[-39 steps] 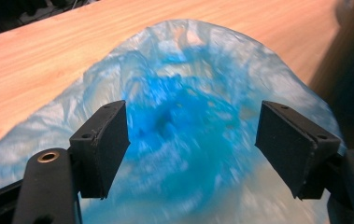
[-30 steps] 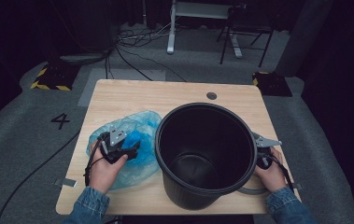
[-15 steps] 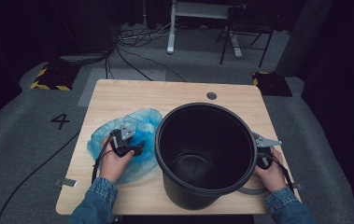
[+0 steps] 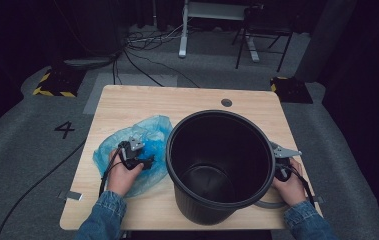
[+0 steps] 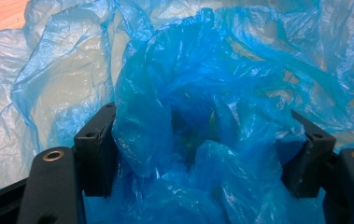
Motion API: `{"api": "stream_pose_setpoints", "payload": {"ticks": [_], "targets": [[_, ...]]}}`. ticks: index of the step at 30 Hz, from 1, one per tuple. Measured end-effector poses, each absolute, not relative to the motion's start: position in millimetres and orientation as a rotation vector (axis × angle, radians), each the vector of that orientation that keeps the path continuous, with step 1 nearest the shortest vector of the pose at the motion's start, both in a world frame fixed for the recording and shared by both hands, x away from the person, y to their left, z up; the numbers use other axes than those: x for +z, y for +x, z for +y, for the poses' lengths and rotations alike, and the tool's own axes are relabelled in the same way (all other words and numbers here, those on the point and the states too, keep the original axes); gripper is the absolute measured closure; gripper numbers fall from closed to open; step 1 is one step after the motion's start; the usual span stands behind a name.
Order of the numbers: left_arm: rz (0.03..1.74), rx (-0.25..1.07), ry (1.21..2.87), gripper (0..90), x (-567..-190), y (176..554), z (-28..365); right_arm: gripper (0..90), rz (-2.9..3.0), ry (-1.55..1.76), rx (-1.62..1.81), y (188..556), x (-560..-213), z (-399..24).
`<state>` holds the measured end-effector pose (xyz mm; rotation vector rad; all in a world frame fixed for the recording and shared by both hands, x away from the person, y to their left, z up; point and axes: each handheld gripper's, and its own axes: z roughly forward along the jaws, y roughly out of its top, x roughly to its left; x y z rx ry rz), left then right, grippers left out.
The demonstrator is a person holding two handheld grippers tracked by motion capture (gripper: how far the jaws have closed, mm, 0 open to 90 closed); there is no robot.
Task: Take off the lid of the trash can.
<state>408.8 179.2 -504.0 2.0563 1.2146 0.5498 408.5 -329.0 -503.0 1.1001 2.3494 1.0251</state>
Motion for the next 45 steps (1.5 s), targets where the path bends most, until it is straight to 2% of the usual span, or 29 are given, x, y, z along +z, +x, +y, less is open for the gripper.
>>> {"api": "stream_pose_setpoints", "payload": {"ticks": [12,18,26,30,32,37,45], "targets": [[1.242,0.531,2.038,27.5,-504.3,409.3,179.9,26.5,2.349,1.1,1.025,408.5,-503.0,-329.0],[1.248,0.535,2.029,31.9,-504.1,409.1,182.0,26.5,2.349,1.1,1.025,408.5,-503.0,-329.0],[1.208,0.535,2.029,52.9,-503.6,409.0,192.2,26.5,2.349,1.1,1.025,408.5,-503.1,-329.0],[1.198,0.557,2.032,71.5,-503.4,407.1,193.8,26.5,2.349,1.1,1.025,408.4,-503.1,-329.0],[1.186,0.566,2.044,77.2,-503.3,406.0,192.9,26.5,2.349,1.1,1.025,408.4,-503.1,-329.0],[1.142,0.585,2.071,82.8,-503.3,405.0,191.6,26.5,2.349,1.1,1.025,408.4,-503.1,-329.0],[1.115,0.53,2.082,83.6,-500.5,400.7,191.7,26.5,2.349,1.1,1.025,408.4,-503.1,-329.0]]}}
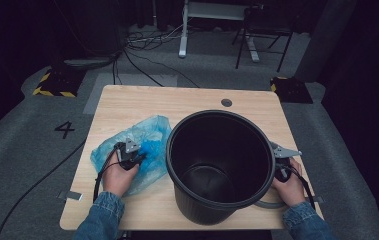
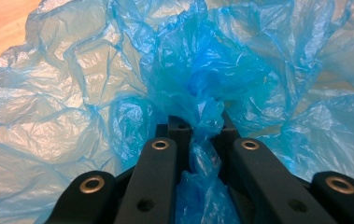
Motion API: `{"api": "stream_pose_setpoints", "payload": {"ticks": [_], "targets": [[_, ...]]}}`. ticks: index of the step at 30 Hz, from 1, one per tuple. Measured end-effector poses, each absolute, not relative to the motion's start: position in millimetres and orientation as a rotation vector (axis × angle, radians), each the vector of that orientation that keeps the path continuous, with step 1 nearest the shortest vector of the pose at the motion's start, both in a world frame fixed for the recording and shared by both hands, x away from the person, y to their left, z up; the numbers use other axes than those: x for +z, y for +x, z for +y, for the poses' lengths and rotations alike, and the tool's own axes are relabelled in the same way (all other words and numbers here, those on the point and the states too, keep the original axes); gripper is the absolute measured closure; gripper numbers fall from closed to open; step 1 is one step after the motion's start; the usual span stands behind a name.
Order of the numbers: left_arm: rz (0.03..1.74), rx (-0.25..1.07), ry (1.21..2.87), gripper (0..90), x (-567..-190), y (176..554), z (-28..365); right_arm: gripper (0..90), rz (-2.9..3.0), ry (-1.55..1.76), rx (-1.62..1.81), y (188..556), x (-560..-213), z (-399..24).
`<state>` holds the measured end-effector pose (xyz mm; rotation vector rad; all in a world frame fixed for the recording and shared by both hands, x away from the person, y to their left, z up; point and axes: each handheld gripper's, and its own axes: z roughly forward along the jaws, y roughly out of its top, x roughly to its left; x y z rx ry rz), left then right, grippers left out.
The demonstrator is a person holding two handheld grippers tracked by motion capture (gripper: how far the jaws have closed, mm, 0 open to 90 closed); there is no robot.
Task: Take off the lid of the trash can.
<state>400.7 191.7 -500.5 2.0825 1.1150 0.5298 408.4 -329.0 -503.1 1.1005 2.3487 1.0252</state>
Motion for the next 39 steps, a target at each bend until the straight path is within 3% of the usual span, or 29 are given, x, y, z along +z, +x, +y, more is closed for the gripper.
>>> {"api": "stream_pose_setpoints", "payload": {"ticks": [20,39], "targets": [[0.968,0.543,1.813,83.5,-455.9,372.5,210.4,26.5,2.348,1.101,1.025,408.4,-503.1,-328.9],[0.829,0.522,1.701,83.3,-419.9,363.5,236.3,26.5,2.348,1.101,1.025,408.5,-503.1,-328.9]]}}
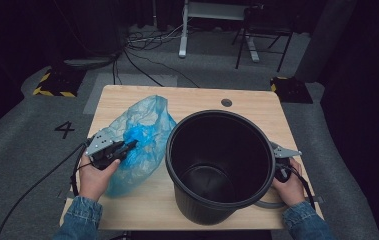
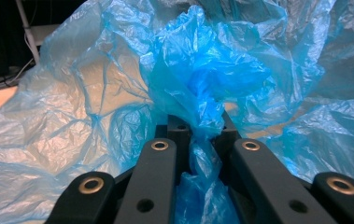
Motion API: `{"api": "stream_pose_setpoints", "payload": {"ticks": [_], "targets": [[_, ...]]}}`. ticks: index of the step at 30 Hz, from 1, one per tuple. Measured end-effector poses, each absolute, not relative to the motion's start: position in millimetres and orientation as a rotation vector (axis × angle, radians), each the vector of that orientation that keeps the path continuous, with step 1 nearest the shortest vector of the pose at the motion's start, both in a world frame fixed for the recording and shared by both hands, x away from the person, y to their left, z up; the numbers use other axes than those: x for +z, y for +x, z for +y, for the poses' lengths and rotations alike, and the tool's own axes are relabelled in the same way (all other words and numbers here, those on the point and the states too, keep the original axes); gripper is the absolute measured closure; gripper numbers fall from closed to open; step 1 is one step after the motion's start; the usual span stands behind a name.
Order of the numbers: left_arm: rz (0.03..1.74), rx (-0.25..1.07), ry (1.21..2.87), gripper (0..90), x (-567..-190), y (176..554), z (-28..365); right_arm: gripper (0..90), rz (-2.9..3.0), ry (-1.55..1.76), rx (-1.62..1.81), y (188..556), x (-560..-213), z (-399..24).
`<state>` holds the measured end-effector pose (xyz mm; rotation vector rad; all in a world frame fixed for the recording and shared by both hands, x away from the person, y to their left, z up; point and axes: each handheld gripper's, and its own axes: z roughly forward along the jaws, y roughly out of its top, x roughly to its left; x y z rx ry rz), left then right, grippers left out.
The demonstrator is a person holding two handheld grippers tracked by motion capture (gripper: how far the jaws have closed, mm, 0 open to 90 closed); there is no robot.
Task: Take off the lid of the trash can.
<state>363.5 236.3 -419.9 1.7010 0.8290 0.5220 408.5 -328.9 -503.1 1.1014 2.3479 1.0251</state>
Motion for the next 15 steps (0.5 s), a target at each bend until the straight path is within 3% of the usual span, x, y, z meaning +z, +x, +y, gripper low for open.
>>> {"api": "stream_pose_setpoints", "payload": {"ticks": [15], "targets": [[0.766,0.498,1.687,83.3,-383.7,362.0,253.7,26.5,2.348,1.101,1.025,408.4,-503.1,-328.9]]}}
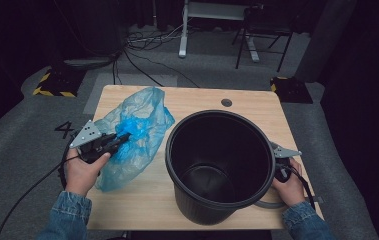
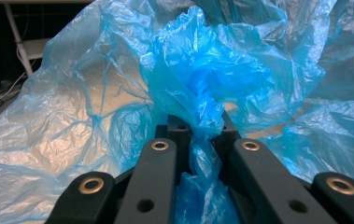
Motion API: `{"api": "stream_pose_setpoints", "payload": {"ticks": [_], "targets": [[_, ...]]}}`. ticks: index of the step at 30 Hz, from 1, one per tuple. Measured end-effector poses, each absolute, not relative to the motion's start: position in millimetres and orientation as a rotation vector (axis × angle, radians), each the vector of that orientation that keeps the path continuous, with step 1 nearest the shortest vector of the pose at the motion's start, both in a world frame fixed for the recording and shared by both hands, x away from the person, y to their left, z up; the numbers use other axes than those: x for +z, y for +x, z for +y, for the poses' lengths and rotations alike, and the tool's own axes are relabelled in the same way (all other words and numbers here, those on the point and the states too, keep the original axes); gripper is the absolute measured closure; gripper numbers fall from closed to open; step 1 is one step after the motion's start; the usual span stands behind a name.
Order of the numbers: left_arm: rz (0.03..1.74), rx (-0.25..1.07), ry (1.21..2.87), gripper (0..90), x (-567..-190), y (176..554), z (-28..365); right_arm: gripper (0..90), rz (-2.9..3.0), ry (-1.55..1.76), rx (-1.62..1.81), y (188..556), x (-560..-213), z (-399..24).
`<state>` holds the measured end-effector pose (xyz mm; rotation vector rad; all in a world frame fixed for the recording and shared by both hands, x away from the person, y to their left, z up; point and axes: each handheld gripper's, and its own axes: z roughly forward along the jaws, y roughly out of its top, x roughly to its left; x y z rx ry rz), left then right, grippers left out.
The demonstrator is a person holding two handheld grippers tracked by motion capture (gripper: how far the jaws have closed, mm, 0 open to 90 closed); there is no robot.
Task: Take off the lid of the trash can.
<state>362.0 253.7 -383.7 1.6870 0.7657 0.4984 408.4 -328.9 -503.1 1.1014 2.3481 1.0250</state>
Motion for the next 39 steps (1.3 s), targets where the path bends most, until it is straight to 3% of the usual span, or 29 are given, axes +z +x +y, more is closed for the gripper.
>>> {"api": "stream_pose_setpoints", "payload": {"ticks": [15,39], "targets": [[0.7,0.482,1.656,83.4,-334.5,345.8,264.6,26.5,2.348,1.101,1.025,408.5,-503.1,-328.9],[0.632,0.41,1.623,83.4,-295.2,335.9,251.3,26.5,2.348,1.101,1.025,408.5,-503.1,-328.9]]}}
